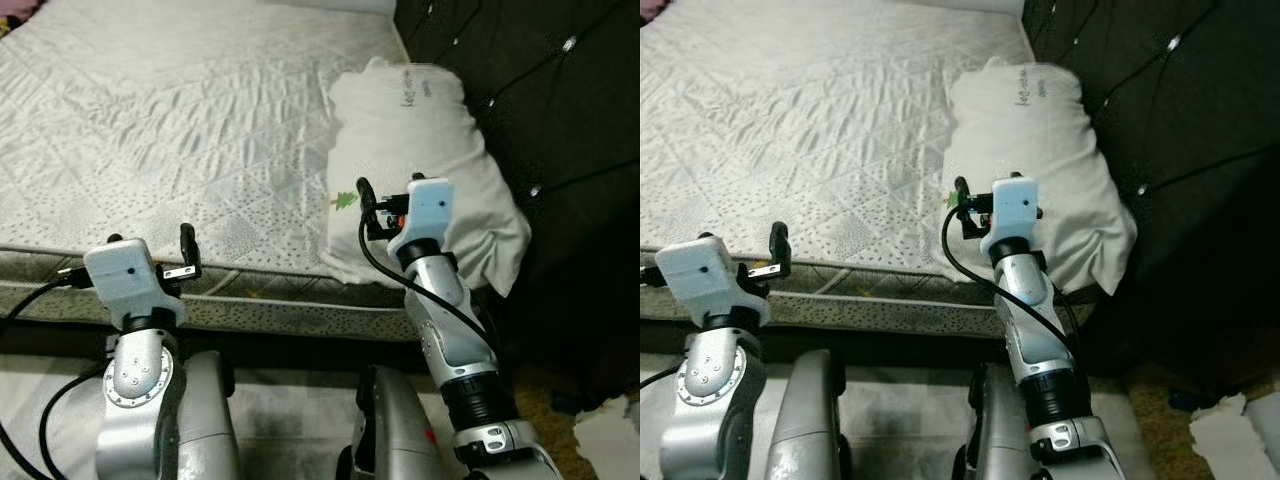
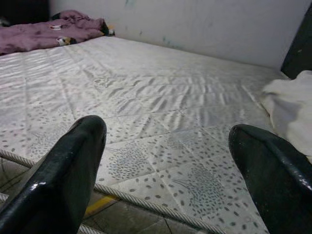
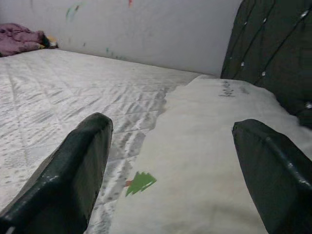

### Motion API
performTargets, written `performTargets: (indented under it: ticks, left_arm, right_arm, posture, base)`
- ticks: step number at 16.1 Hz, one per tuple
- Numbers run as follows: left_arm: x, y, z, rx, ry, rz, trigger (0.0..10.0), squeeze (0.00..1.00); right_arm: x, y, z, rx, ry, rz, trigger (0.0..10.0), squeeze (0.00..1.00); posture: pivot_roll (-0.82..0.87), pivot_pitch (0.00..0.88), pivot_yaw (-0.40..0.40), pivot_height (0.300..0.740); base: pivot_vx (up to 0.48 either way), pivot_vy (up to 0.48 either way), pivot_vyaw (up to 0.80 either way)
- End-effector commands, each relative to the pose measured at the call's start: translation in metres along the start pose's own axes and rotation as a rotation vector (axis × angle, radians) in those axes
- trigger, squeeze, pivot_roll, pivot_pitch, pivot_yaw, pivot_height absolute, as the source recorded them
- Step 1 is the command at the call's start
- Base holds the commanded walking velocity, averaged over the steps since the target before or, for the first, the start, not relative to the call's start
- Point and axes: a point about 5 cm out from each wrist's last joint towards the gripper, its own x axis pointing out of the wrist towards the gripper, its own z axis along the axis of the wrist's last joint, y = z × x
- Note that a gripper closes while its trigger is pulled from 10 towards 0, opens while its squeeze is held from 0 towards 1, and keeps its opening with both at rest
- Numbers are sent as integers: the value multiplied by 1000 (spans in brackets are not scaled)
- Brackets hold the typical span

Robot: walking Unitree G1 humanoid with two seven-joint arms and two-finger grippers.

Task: Clean up the room

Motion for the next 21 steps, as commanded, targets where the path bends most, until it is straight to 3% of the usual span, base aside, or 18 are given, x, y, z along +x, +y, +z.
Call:
performTargets:
  ticks: [1,14,21]
  left_arm:
    - [0,-2,-1,-2,0,3,10000,0]
    - [1,-3,-5,-20,12,5,10000,0]
    - [2,-6,-4,-36,7,8,10000,0]
  right_arm:
    - [3,-5,-1,-4,18,-9,10000,0]
    - [5,-17,-5,-40,52,-46,10000,0]
    - [-5,-23,-26,-66,137,-68,10000,0]
  posture:
    - [152,39,-100,594]
    - [142,44,-100,733]
    - [141,46,-97,737]
  base:
    - [0,0,0]
    - [0,0,0]
    - [0,0,0]
